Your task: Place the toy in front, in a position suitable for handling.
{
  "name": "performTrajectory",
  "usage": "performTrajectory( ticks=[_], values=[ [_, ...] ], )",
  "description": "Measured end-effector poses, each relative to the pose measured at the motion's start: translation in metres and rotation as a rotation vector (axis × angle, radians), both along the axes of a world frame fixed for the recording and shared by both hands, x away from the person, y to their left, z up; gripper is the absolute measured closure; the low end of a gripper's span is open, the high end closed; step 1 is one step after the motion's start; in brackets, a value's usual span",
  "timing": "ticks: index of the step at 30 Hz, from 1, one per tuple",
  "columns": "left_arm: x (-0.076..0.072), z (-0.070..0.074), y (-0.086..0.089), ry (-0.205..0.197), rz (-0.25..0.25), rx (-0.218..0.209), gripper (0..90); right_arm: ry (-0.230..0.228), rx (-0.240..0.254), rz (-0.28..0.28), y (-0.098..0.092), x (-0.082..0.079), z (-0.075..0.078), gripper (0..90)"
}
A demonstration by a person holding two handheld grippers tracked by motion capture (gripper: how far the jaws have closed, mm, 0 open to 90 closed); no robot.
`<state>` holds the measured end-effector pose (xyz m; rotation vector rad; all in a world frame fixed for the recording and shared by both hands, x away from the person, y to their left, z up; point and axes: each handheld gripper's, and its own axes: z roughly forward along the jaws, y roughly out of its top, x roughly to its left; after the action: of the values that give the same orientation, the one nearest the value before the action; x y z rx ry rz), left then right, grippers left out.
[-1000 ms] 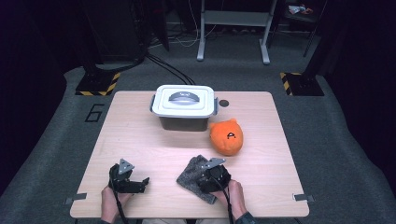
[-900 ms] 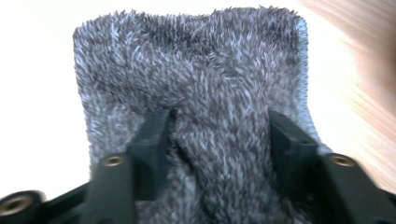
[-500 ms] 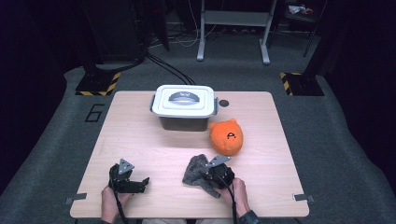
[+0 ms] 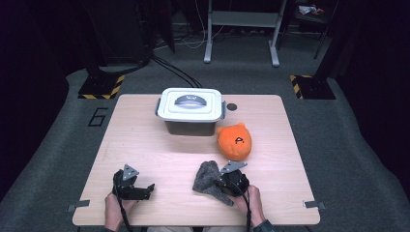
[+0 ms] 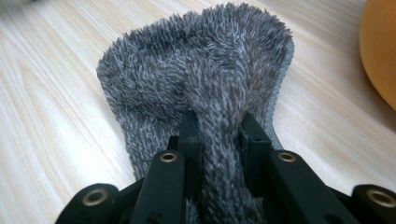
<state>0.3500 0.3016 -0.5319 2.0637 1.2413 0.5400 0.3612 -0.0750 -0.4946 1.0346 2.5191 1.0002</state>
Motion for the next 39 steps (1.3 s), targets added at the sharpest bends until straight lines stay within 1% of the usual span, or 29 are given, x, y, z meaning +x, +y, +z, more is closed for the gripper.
performTrajectory(
  ticks=[1,2,4,5,6,7,10,12,13,15,18,19,20,22,24,26,27,28,29,30,32,34,36,39],
  values=[
    [0.000,0.000,0.000,0.000,0.000,0.002,0.0,0.002,0.004,-0.009,-0.001,-0.001,0.000,74.8],
    [0.000,0.000,0.000,0.000,0.000,0.000,0.0,-0.002,-0.002,-0.001,-0.004,-0.001,0.001,74.7],
    [0.000,0.000,0.000,0.000,0.000,0.000,0.0,0.010,0.003,-0.025,-0.008,-0.004,0.001,74.7],
    [0.000,0.000,0.000,0.000,0.000,0.000,0.0,0.003,-0.009,-0.013,-0.011,-0.004,0.001,74.7],
    [0.000,0.000,0.000,0.000,0.000,0.002,0.0,0.010,-0.005,-0.027,-0.012,-0.005,0.002,74.7],
    [0.000,0.000,0.000,0.001,0.000,0.000,0.0,0.007,-0.002,-0.038,-0.015,-0.006,0.002,74.7],
    [0.000,0.000,0.000,0.001,-0.001,0.000,0.0,0.012,-0.008,-0.051,-0.024,-0.008,0.002,74.6],
    [0.000,0.000,0.000,0.000,0.000,0.002,0.0,0.015,-0.001,-0.069,-0.029,-0.010,0.002,74.6],
    [0.000,0.000,0.000,0.001,0.000,0.000,0.0,0.013,-0.007,-0.068,-0.032,-0.011,0.002,74.6],
    [0.000,0.000,0.000,0.000,0.000,0.000,0.0,0.018,-0.009,-0.085,-0.036,-0.014,0.003,74.6],
    [0.000,0.000,0.000,0.001,0.000,0.000,0.0,0.018,-0.007,-0.107,-0.044,-0.017,0.003,74.6],
    [0.000,0.000,0.000,0.000,0.000,0.000,0.0,0.011,-0.005,-0.111,-0.047,-0.017,0.003,74.6],
    [0.000,0.000,0.000,0.000,0.000,0.001,0.0,0.020,-0.009,-0.117,-0.049,-0.018,0.003,74.5],
    [0.000,0.000,0.000,0.000,0.000,-0.001,0.0,0.017,-0.010,-0.127,-0.056,-0.019,0.003,74.5],
    [0.000,0.000,0.000,0.000,0.000,0.000,0.0,0.020,-0.010,-0.153,-0.063,-0.021,0.003,74.5],
    [0.000,0.000,0.000,0.000,0.001,0.001,0.0,0.022,-0.012,-0.161,-0.071,-0.022,0.002,74.5],
    [0.000,0.000,0.000,0.001,0.000,-0.001,0.0,0.019,-0.018,-0.177,-0.075,-0.023,0.003,74.5],
    [0.000,0.000,0.000,0.001,0.000,0.000,0.0,0.026,-0.012,-0.188,-0.078,-0.024,0.003,74.5],
    [0.000,0.000,0.000,0.000,0.000,0.000,0.0,0.024,-0.020,-0.188,-0.082,-0.025,0.003,74.5],
    [0.000,0.000,0.000,0.001,0.000,-0.001,0.0,0.030,-0.015,-0.190,-0.084,-0.025,0.003,74.5],
    [0.000,0.000,0.000,0.001,0.000,0.000,0.0,0.022,-0.016,-0.205,-0.091,-0.027,0.004,74.5],
    [0.000,0.000,0.000,0.000,0.001,0.001,0.0,0.022,-0.012,-0.234,-0.097,-0.028,0.004,74.5],
    [0.000,0.000,0.000,0.001,0.000,-0.001,0.0,0.024,-0.018,-0.247,-0.104,-0.028,0.004,74.5],
    [0.000,0.000,0.000,0.000,0.000,0.000,0.0,0.026,-0.009,-0.280,-0.114,-0.029,0.004,74.4]
  ],
)
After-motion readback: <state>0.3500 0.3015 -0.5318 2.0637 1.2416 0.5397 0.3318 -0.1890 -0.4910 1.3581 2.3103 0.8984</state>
